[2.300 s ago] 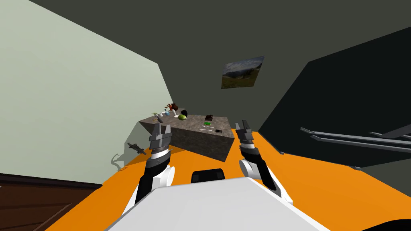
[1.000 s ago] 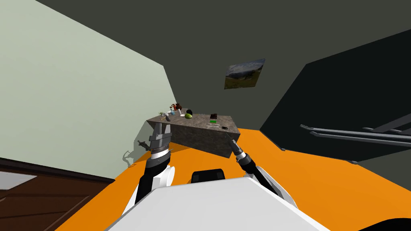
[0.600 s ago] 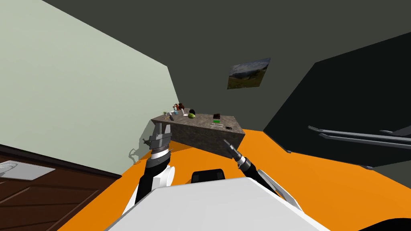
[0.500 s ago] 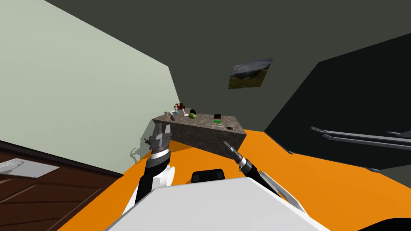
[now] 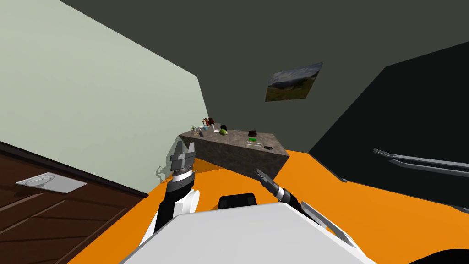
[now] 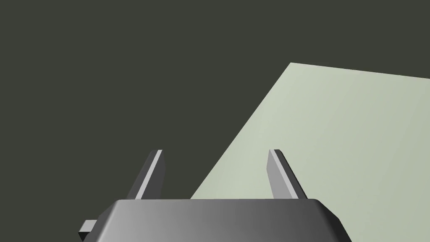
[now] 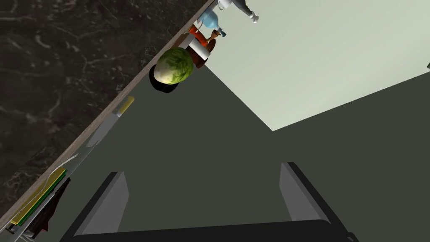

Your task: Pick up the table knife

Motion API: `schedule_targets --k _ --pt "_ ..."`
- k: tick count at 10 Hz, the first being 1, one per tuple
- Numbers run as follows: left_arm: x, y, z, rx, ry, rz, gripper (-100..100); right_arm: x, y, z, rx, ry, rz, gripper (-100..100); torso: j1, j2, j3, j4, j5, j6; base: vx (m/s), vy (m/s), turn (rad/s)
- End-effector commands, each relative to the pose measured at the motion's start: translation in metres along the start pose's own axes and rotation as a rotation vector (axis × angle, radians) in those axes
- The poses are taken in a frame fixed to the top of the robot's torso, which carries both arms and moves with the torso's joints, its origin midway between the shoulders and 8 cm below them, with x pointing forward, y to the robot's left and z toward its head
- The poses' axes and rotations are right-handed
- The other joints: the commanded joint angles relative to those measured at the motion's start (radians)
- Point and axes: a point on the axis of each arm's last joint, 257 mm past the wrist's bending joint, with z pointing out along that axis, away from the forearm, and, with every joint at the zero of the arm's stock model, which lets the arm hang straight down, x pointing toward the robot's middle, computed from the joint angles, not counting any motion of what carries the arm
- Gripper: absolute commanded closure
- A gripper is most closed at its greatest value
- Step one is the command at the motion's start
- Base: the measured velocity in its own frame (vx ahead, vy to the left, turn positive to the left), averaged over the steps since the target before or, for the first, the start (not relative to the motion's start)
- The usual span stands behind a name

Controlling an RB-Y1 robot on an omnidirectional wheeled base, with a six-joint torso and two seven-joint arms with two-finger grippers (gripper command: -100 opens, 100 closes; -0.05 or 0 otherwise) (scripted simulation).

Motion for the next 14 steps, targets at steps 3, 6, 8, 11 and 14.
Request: schedule_targets --k 3,6,8,11,14 --pt "0.000 0.000 0.000 0.000 0.000 0.000 0 0.053 -0.029 -0.039 0.050 0.187 -0.079 -100 0.000 0.000 0.000 0.000 0.000 0.000 0.060 0.092 0.118" --pt "0.000 0.000 0.000 0.000 0.000 0.000 0 0.078 -0.054 -0.070 0.099 0.289 -0.116 -100 0.000 -0.002 -0.001 0.000 0.000 0.000 0.073 0.084 0.088" --pt "0.000 0.000 0.000 0.000 0.000 0.000 0 0.096 -0.073 -0.101 0.131 0.385 -0.155 -100 0.001 -0.002 -0.001 0.000 0.000 0.000 0.080 0.091 0.123" --pt "0.000 0.000 0.000 0.000 0.000 0.000 0 0.120 -0.107 -0.169 0.187 0.579 -0.234 -100 0.002 -0.005 -0.003 -0.001 0.000 0.000 0.118 0.105 0.165" --pt "0.000 0.000 0.000 0.000 0.000 0.000 0 0.133 -0.135 -0.241 0.235 0.761 -0.300 -100 0.000 -0.002 -0.001 0.000 0.000 0.000 0.096 0.091 0.143"
